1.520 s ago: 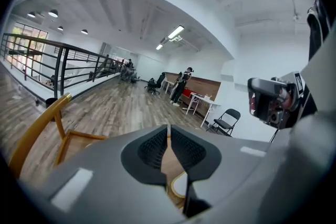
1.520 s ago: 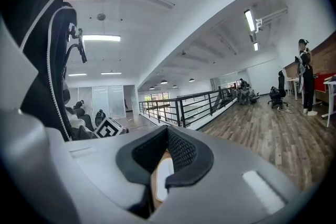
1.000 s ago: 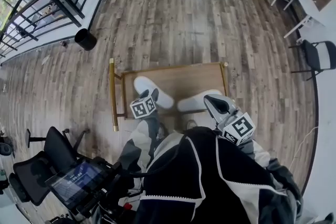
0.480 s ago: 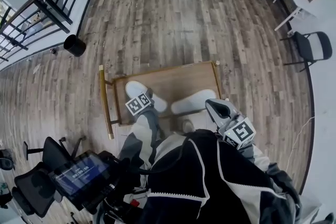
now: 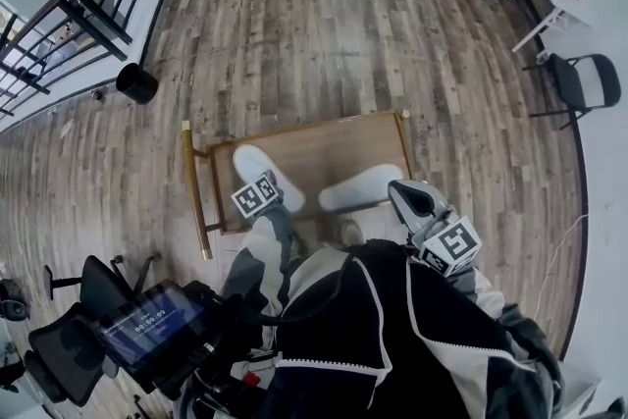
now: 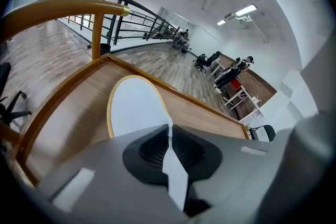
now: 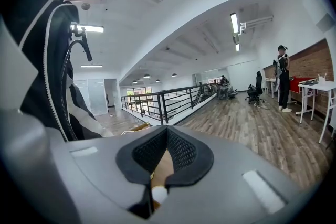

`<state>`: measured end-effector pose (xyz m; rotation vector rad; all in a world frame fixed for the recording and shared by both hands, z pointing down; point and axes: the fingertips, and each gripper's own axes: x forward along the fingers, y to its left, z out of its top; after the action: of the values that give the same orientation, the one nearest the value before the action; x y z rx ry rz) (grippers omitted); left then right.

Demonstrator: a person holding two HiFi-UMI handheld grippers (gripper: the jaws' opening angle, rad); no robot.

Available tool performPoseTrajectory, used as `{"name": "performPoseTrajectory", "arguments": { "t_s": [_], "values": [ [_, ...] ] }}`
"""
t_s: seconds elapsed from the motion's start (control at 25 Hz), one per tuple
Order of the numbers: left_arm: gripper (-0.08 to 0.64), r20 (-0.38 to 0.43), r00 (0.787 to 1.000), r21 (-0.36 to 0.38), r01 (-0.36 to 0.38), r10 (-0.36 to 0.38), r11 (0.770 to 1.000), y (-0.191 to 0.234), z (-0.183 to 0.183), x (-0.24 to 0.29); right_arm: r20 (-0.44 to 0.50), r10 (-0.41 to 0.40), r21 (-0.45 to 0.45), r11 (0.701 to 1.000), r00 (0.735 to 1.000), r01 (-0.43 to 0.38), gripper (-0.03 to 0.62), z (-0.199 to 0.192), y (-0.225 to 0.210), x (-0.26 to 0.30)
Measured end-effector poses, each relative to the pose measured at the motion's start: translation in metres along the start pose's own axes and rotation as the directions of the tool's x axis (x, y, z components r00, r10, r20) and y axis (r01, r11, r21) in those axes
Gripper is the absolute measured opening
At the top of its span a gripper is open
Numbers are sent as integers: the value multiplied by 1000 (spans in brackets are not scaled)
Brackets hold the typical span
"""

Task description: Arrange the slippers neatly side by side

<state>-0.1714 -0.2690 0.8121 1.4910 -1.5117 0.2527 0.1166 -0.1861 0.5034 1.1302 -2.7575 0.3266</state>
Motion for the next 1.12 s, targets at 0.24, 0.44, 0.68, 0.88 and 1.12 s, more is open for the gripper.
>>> {"name": "performPoseTrajectory", "arguments": {
  "t_s": [0.24, 0.44, 0.68, 0.88, 1.12],
  "values": [
    [32, 34, 996, 195, 73, -81, 978, -34, 9, -22, -2, 62, -6, 998, 998, -62, 5, 1, 7, 11],
    [32, 92, 971, 355, 177, -223, 918, -73, 21, -61, -5, 130, 0, 991, 991, -130, 5, 2, 18, 29],
    [31, 156, 931, 493, 218, -332, 842, -105, 35, -119, -25, 208, 0, 978, 978, -209, 5, 3, 35, 55],
    [31, 239, 863, 568, 247, -445, 785, -129, 51, -179, -30, 284, -3, 959, 958, -284, 5, -3, 48, 75],
    [31, 330, 793, 650, 203, -512, 732, -164, 64, -247, -31, 348, 30, 937, 937, -347, 5, -2, 60, 85]
  ]
}}
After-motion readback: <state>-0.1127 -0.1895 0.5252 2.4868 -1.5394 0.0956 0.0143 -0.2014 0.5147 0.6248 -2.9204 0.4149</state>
